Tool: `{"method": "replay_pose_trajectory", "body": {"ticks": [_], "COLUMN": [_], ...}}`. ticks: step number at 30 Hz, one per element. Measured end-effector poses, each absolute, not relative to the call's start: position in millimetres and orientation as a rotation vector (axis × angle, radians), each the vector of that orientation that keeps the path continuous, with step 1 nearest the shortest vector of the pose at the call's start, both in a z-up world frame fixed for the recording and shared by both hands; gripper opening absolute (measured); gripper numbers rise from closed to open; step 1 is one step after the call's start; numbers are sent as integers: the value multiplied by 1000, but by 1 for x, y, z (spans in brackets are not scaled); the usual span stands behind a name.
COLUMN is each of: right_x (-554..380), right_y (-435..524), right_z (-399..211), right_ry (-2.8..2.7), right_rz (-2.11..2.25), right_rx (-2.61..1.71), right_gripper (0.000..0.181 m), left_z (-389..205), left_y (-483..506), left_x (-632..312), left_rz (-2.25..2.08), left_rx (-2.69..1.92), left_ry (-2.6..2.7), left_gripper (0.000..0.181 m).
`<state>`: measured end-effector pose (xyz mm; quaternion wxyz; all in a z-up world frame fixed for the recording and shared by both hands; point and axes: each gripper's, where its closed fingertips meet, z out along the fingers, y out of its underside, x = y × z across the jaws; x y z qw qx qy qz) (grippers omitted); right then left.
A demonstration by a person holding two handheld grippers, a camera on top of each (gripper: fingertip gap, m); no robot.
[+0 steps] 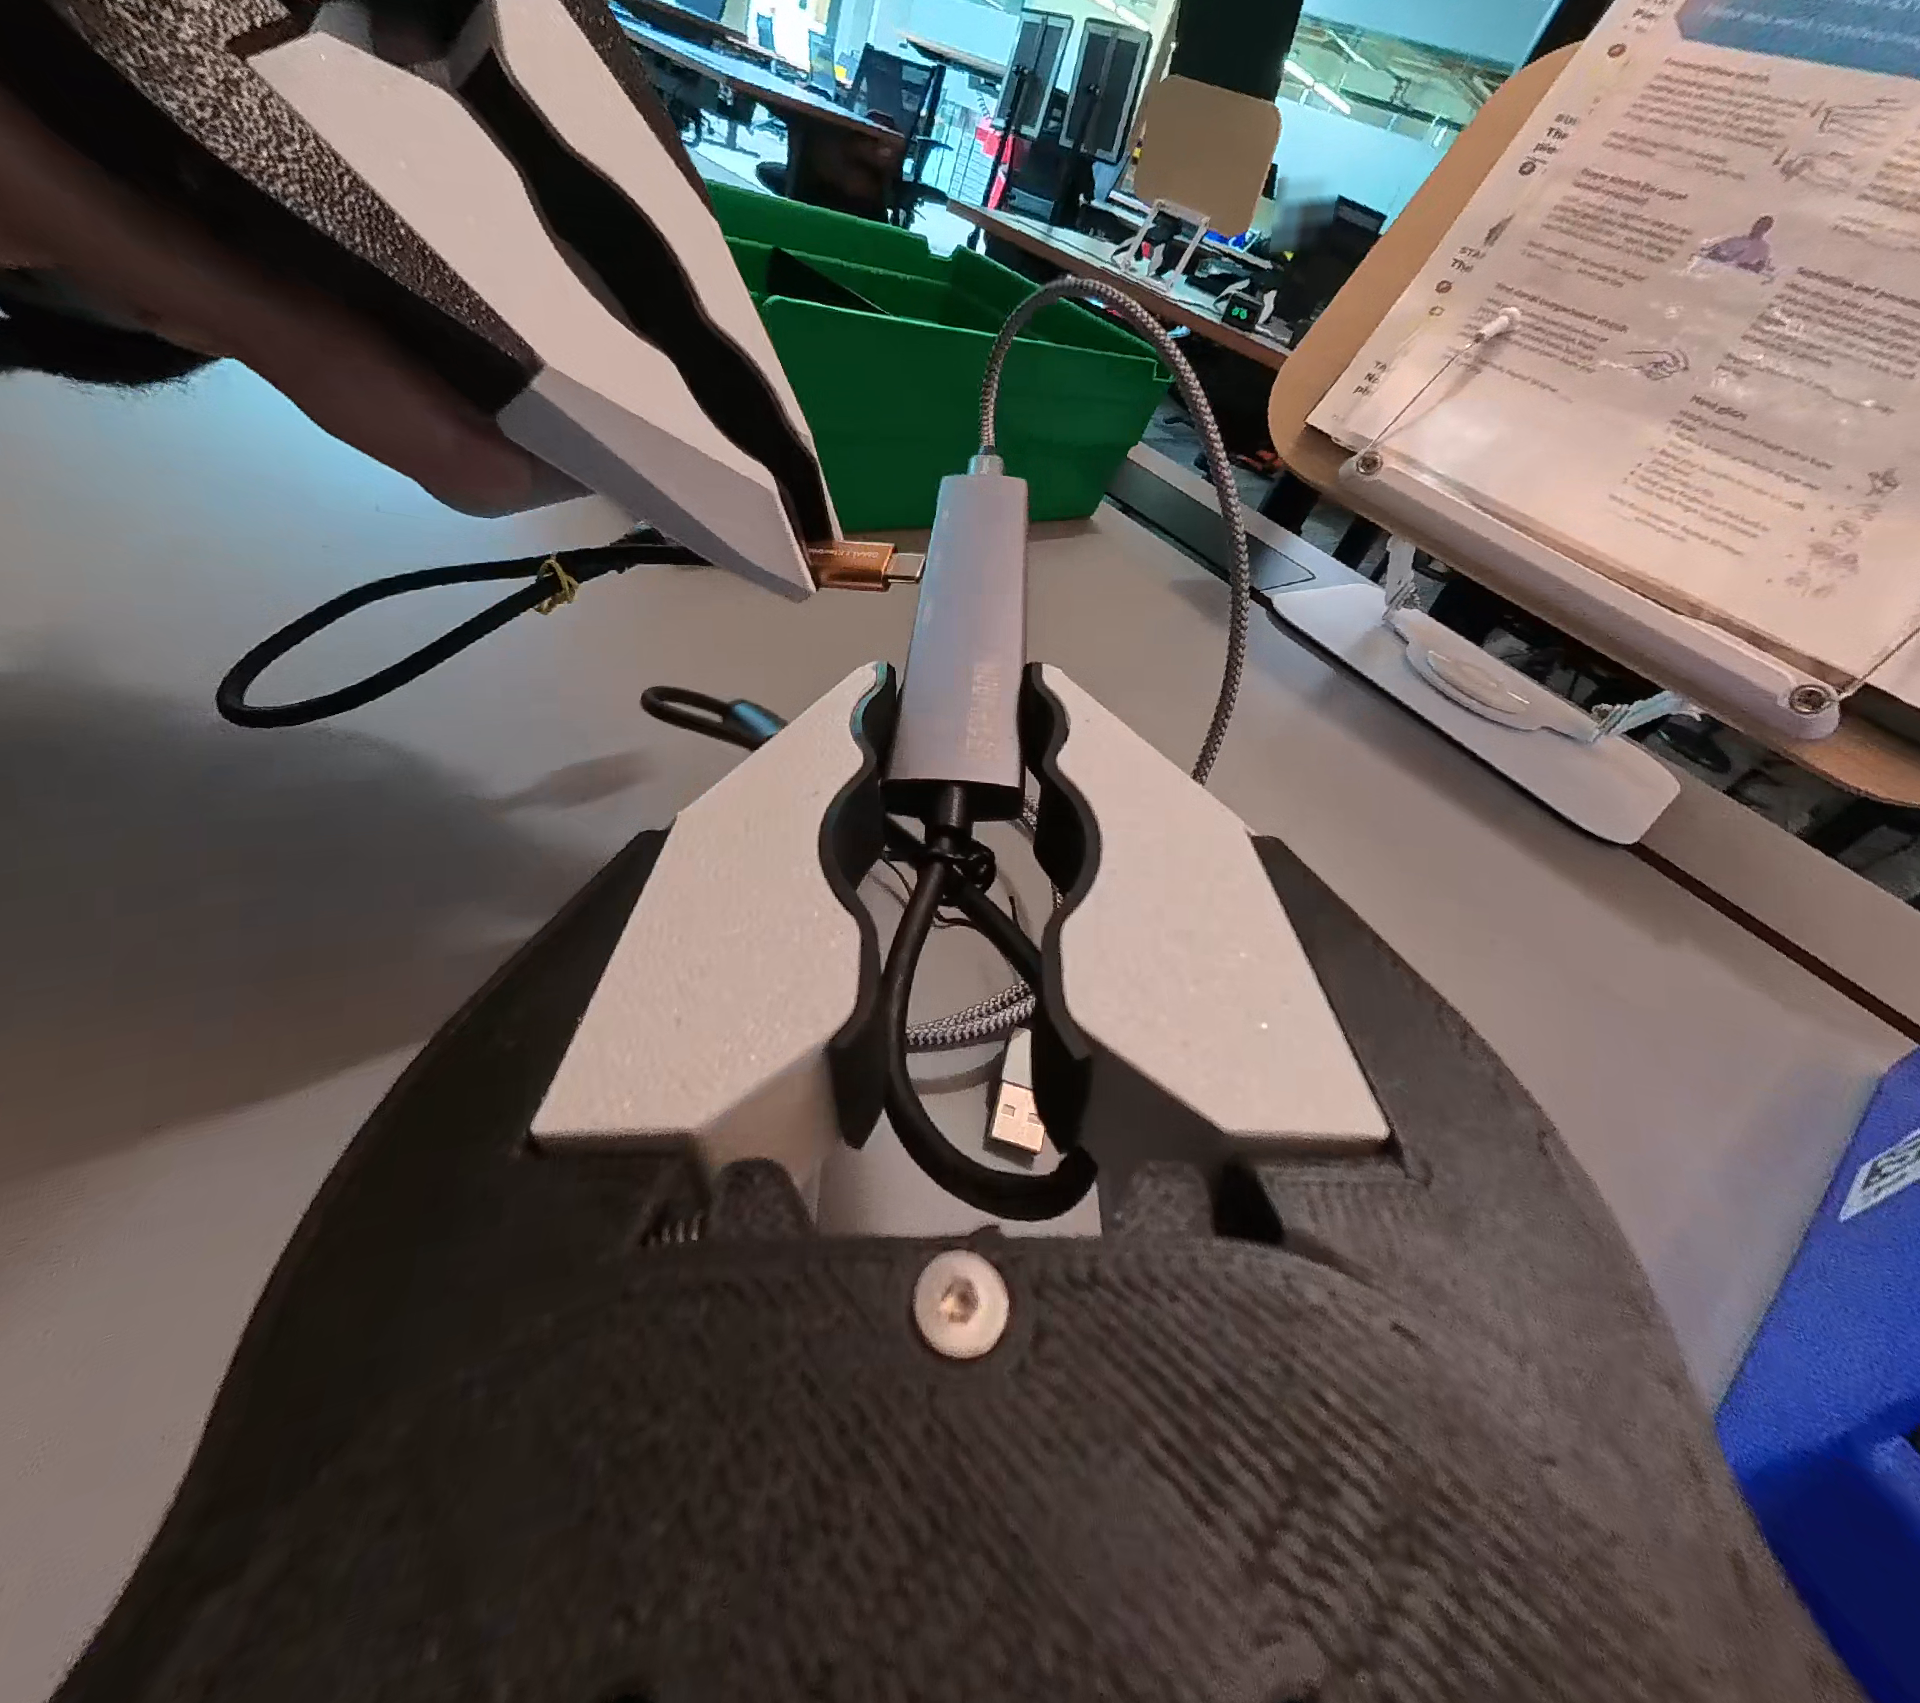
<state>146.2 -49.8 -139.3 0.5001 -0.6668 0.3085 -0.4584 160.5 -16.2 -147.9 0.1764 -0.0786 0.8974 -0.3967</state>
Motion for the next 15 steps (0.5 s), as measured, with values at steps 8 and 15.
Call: {"method": "replay_pose_trajectory", "body": {"ticks": [8,15], "right_x": [148,147], "right_y": [-51,-48], "right_z": [-142,-144], "right_ry": [763,736], "right_rz": [-1140,-1178], "right_rx": [-1636,-1662], "right_gripper": [23,23], "left_z": [-153,-158], "left_y": [-20,-21], "left_x": [160,159], "left_rz": [-1113,-1166], "left_rx": [-246,-324], "left_ry": [2538,2595], "left_gripper": [9,9]}}
